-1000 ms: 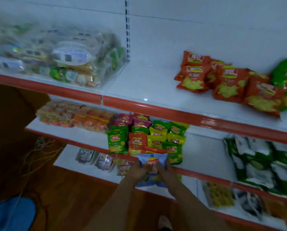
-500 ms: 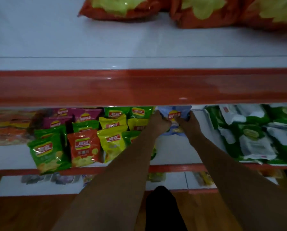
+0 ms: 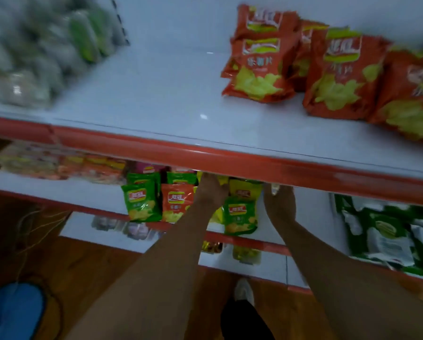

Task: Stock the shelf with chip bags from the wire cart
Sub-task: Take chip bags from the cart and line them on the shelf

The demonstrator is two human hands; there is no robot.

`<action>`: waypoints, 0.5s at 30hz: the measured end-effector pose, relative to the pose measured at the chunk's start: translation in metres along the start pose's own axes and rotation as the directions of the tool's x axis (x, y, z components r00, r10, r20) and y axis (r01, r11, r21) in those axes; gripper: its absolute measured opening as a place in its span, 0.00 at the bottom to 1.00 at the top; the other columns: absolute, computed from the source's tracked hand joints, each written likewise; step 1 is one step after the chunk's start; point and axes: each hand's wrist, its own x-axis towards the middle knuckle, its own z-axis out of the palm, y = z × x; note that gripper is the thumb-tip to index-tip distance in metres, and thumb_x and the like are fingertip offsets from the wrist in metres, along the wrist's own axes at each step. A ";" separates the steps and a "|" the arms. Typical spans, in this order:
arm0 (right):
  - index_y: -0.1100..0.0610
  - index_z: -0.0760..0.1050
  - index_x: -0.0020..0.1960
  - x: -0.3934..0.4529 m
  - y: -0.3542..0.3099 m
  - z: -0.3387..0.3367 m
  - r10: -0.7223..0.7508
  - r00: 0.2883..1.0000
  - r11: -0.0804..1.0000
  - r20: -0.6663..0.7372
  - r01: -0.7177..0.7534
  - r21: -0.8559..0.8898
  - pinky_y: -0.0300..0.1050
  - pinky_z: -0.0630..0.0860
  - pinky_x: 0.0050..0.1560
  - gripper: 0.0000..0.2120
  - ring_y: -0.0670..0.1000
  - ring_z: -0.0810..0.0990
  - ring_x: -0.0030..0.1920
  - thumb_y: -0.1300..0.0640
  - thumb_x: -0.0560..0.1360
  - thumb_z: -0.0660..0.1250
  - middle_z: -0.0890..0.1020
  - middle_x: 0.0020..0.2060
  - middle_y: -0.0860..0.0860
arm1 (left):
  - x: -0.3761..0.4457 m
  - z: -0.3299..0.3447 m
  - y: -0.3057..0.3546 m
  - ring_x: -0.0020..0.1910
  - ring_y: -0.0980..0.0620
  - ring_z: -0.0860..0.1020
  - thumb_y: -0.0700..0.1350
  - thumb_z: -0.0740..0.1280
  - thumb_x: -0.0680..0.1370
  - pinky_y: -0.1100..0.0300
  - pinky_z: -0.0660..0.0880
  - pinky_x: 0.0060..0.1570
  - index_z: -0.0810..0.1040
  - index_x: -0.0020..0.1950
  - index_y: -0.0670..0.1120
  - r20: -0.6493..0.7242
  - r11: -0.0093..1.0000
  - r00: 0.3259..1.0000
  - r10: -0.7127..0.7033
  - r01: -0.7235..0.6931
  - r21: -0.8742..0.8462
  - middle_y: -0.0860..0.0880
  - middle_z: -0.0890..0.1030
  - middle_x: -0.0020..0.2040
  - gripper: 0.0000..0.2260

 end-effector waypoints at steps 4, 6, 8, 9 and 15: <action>0.58 0.64 0.75 -0.101 -0.080 0.046 -0.285 0.939 0.954 0.195 0.298 -0.042 0.54 0.70 0.67 0.30 0.61 0.71 0.69 0.42 0.78 0.56 0.71 0.71 0.59 | -0.084 -0.078 -0.077 0.60 0.34 0.77 0.47 0.65 0.74 0.45 0.77 0.54 0.66 0.73 0.43 -0.147 1.000 0.989 -0.003 0.004 0.007 0.38 0.76 0.63 0.27; 0.53 0.60 0.77 -0.161 -0.123 0.076 -0.393 0.840 0.906 0.375 0.424 0.000 0.54 0.72 0.65 0.29 0.61 0.71 0.68 0.43 0.80 0.57 0.68 0.73 0.57 | -0.132 -0.114 -0.122 0.60 0.36 0.76 0.50 0.63 0.75 0.47 0.75 0.55 0.67 0.72 0.44 -0.242 0.996 0.966 -0.091 0.086 -0.028 0.38 0.75 0.63 0.26; 0.50 0.57 0.77 -0.218 -0.154 0.106 -0.487 0.699 0.845 0.524 0.528 0.080 0.55 0.75 0.62 0.29 0.60 0.73 0.67 0.41 0.79 0.56 0.68 0.73 0.56 | -0.179 -0.144 -0.169 0.64 0.38 0.74 0.53 0.62 0.77 0.48 0.74 0.60 0.64 0.75 0.46 -0.370 0.980 0.908 -0.194 0.166 -0.106 0.40 0.71 0.70 0.27; 0.49 0.57 0.77 -0.249 -0.166 0.118 -0.524 0.612 0.812 0.593 0.568 0.131 0.55 0.75 0.62 0.29 0.59 0.73 0.67 0.41 0.79 0.56 0.68 0.73 0.55 | -0.203 -0.155 -0.192 0.66 0.40 0.73 0.53 0.62 0.79 0.48 0.73 0.63 0.62 0.77 0.48 -0.418 0.962 0.867 -0.272 0.232 -0.145 0.42 0.69 0.72 0.27; 0.50 0.59 0.77 -0.432 -0.171 0.177 -0.629 0.052 0.514 0.775 0.776 0.365 0.53 0.67 0.71 0.28 0.57 0.68 0.72 0.41 0.80 0.55 0.67 0.74 0.54 | -0.374 -0.145 -0.298 0.73 0.47 0.67 0.53 0.61 0.81 0.53 0.66 0.69 0.61 0.77 0.49 -0.622 0.742 0.406 -0.670 0.382 -0.550 0.46 0.66 0.75 0.26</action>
